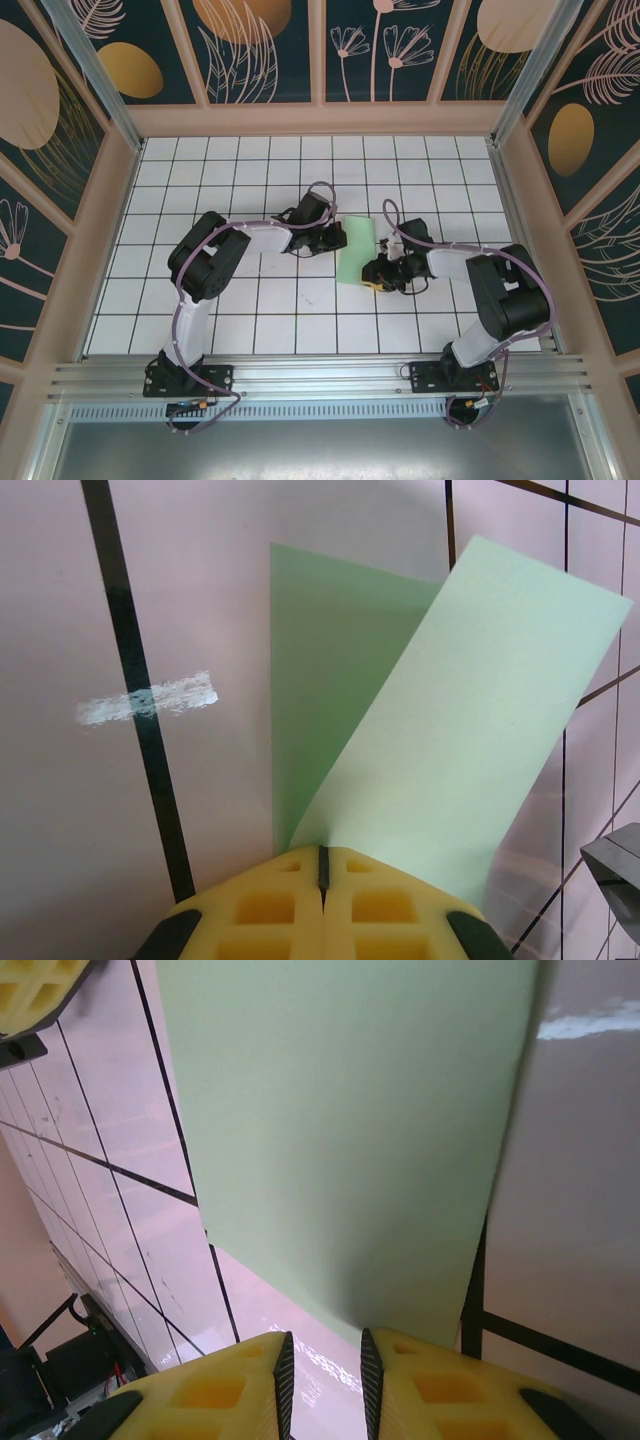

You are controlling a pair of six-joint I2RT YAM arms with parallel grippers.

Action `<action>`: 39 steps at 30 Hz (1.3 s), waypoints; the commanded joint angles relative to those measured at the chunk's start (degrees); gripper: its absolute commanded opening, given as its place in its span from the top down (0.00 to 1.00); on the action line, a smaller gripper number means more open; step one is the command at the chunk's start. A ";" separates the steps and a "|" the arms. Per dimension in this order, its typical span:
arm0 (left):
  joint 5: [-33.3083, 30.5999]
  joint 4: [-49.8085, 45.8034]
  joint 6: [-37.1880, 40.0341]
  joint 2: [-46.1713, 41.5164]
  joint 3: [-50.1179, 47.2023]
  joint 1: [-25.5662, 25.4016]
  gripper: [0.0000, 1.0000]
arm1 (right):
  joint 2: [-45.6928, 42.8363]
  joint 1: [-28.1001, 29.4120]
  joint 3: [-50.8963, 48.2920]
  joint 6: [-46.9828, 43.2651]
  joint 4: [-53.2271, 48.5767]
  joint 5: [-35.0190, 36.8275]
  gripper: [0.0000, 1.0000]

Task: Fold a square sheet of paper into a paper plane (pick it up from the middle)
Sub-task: Fold the square sheet of paper in half at the center of the table.

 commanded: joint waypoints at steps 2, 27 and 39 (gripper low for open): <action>-1.40 -4.40 1.65 3.77 -1.02 -0.37 0.96 | -3.24 -0.10 3.30 -0.42 -1.99 1.96 0.72; -1.15 -4.92 2.09 4.10 -0.82 -0.32 0.95 | 10.38 -4.32 12.13 -0.66 3.58 3.45 0.70; -1.23 -5.27 2.17 4.12 -0.67 -0.35 0.95 | 9.94 -7.66 15.40 -1.77 5.99 -2.93 0.70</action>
